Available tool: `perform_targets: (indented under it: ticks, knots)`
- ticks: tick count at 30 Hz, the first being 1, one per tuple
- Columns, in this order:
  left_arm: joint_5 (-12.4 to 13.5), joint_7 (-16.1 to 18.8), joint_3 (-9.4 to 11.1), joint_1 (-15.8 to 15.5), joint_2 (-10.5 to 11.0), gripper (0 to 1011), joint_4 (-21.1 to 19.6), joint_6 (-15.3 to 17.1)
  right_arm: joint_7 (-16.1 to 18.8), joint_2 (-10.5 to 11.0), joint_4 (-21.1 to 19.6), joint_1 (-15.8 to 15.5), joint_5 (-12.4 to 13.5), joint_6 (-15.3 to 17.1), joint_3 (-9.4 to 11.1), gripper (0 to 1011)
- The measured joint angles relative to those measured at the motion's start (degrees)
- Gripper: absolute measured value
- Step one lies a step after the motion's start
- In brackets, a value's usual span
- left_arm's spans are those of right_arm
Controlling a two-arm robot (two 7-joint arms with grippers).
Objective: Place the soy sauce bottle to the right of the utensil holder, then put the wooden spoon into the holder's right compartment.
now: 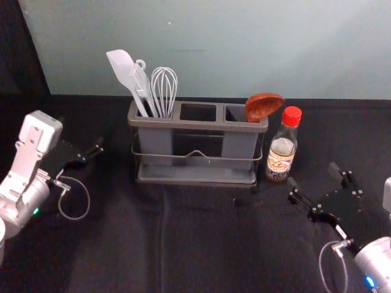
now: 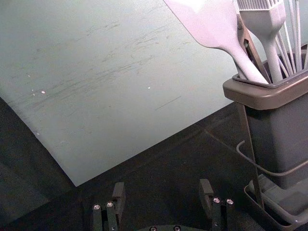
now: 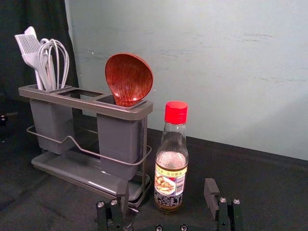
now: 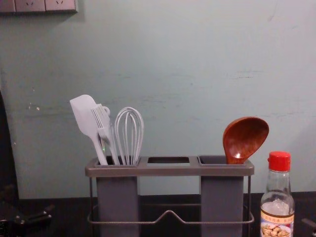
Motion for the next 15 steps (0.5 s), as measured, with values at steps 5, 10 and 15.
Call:
perform_targets:
  ticks: [5,10,15]
  knots:
    - [0.0,0.0,0.0,0.0,0.0,1005,0.0,0.0,-0.1,0.0,0.0,0.0,-0.1,0.0,0.0,1003]
    - [0.0,0.0,0.0,0.0,0.0,1005,0.0,0.0,-0.2,0.0,-0.1,0.0,-0.1,-0.1,-0.1,1002]
    - [0.0,0.0,0.0,0.0,0.0,1005,0.0,0.0,-0.3,0.1,-0.1,-0.1,-0.1,-0.2,-0.1,1003]
